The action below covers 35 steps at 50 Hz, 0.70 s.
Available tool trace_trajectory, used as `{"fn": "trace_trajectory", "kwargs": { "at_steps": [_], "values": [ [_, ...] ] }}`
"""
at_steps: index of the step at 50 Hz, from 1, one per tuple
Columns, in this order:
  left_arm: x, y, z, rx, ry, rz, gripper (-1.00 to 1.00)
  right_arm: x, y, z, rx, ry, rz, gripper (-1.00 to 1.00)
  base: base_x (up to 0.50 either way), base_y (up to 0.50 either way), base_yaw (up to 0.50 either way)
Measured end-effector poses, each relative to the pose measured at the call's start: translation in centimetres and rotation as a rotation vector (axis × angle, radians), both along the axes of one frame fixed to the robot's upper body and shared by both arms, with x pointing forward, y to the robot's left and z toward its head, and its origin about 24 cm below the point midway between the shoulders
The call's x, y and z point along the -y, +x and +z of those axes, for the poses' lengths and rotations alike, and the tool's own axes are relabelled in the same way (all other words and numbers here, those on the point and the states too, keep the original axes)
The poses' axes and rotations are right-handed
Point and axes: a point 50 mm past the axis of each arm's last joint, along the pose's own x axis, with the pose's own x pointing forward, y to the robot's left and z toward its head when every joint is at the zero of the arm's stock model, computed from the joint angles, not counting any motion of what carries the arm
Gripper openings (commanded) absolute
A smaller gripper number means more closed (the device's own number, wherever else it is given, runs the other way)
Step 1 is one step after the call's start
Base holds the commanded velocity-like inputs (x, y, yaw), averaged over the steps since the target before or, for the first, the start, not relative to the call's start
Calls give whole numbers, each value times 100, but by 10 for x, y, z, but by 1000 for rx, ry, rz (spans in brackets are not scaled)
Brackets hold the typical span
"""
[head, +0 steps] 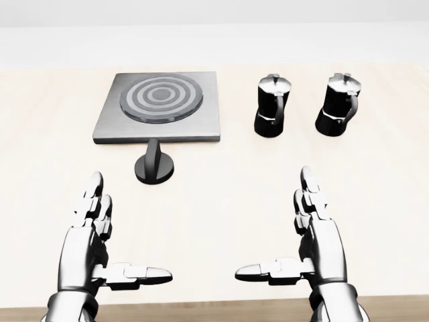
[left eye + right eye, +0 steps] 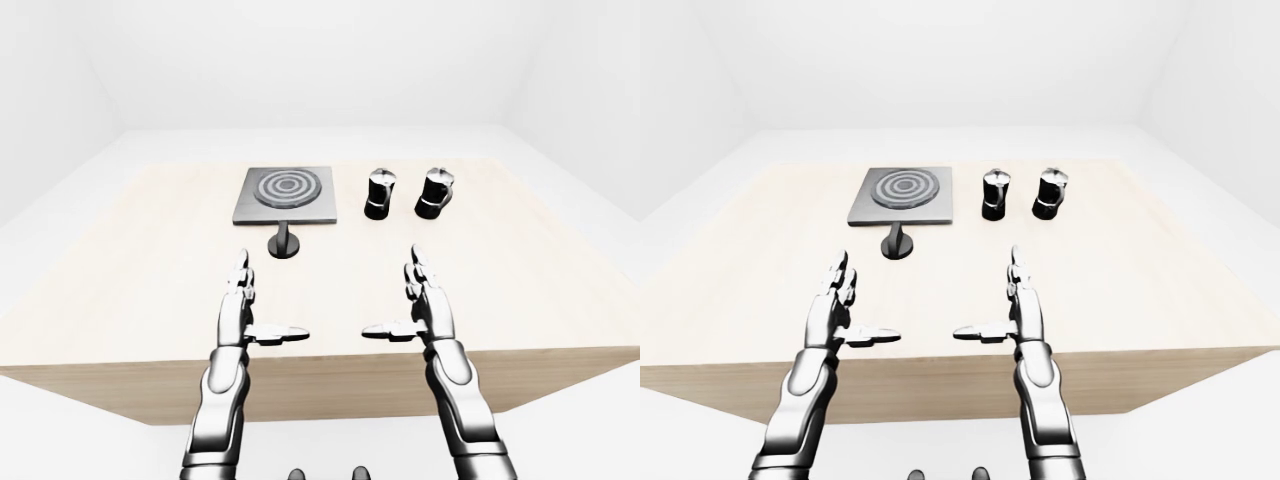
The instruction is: Turn off the stove.
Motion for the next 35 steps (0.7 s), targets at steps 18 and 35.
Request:
{"fn": "trace_trajectory", "kwargs": {
  "at_steps": [18, 35],
  "values": [
    [-6, -1, -1, 14, 12, -2, 100, 2, 0, 0, -2, -15, 13, 100, 0, 5, 0],
    [-7, -3, 1, 34, 3, -6, 100, 2, 0, 1, -3, -14, 22, 100, 0, 21, 0]
  ]
}}
